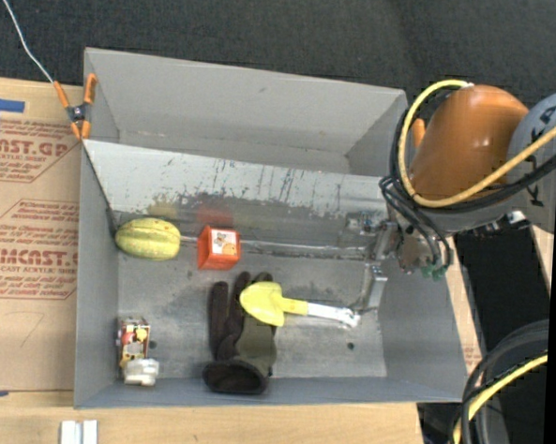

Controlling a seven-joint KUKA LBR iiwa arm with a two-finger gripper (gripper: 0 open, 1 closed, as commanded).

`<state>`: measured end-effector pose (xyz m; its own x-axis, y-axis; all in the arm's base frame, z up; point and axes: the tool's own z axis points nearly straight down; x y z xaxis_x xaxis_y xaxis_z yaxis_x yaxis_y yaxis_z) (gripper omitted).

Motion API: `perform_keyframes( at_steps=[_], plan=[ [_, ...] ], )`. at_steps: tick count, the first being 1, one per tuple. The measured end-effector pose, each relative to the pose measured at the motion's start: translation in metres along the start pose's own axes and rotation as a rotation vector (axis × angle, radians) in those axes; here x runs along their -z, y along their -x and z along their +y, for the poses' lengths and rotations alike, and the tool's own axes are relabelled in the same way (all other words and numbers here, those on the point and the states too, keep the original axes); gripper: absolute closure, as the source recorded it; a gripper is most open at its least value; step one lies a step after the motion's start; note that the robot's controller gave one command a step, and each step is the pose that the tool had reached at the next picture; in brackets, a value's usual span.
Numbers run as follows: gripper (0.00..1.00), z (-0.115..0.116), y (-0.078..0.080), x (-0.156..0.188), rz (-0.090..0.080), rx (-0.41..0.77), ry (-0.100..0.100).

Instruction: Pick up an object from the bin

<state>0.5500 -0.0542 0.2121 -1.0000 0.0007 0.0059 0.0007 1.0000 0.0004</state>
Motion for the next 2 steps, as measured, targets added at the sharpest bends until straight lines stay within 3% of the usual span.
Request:
perform_keyframes(
  at_steps=[1, 2],
  plan=[
    [0.00, 0.000, 0.002, 0.005, -0.008, 0.001, -0.001],
    [0.00, 0.017, -0.014, -0.117, -0.006, 0.001, -0.001]
  ],
)
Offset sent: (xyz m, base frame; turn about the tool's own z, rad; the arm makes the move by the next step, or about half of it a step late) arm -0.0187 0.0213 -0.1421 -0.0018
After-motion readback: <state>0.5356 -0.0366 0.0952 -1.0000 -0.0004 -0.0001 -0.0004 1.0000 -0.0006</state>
